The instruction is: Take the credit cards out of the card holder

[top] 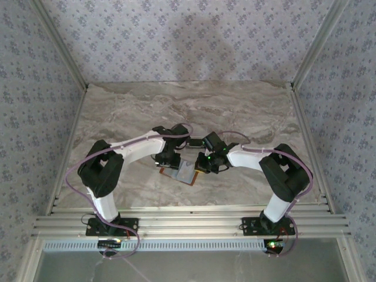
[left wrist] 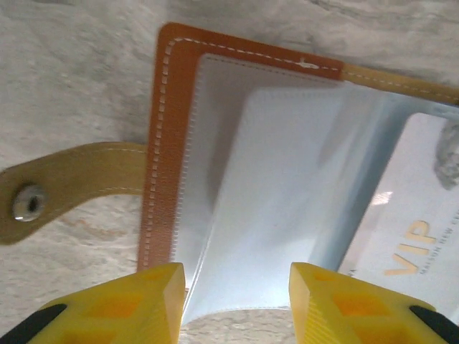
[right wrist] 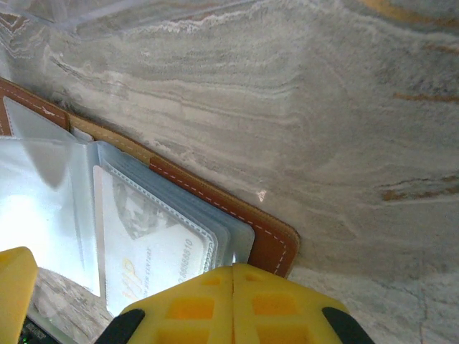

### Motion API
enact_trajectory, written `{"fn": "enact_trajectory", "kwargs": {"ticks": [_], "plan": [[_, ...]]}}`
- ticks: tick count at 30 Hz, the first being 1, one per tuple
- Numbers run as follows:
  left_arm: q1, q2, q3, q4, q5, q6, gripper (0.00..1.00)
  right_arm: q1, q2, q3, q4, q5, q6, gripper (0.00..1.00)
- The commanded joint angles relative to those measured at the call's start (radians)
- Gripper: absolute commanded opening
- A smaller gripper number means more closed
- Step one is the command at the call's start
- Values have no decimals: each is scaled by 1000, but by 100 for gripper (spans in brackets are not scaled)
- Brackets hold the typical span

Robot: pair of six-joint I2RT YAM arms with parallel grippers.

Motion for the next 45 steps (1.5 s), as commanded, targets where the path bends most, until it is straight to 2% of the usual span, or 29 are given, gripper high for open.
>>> {"fn": "enact_trajectory", "kwargs": {"ticks": [1, 7, 17, 25, 31, 36, 45], "plan": [[10, 19, 18, -52, -47, 25, 43, -4, -7, 7, -87, 37, -19, 8], [36, 36, -19, -33, 6, 38, 36, -6, 3, 26, -99, 44, -33, 9], [31, 18, -96, 15, 141, 41, 34, -44, 40, 104, -158, 61, -100, 11], [44, -68, -60, -9, 121, 23, 33, -47, -13, 138, -226, 71, -125, 14], [68, -118, -48, 97, 290, -6, 32, 2, -17, 154, -251, 64, -112, 23], [87, -75, -65, 208, 436, -28, 32, 43, 6, 150, -220, 81, -66, 32], [103, -11, -94, 300, 493, -62, 22, 74, 53, 166, -253, 147, -57, 33]]}}
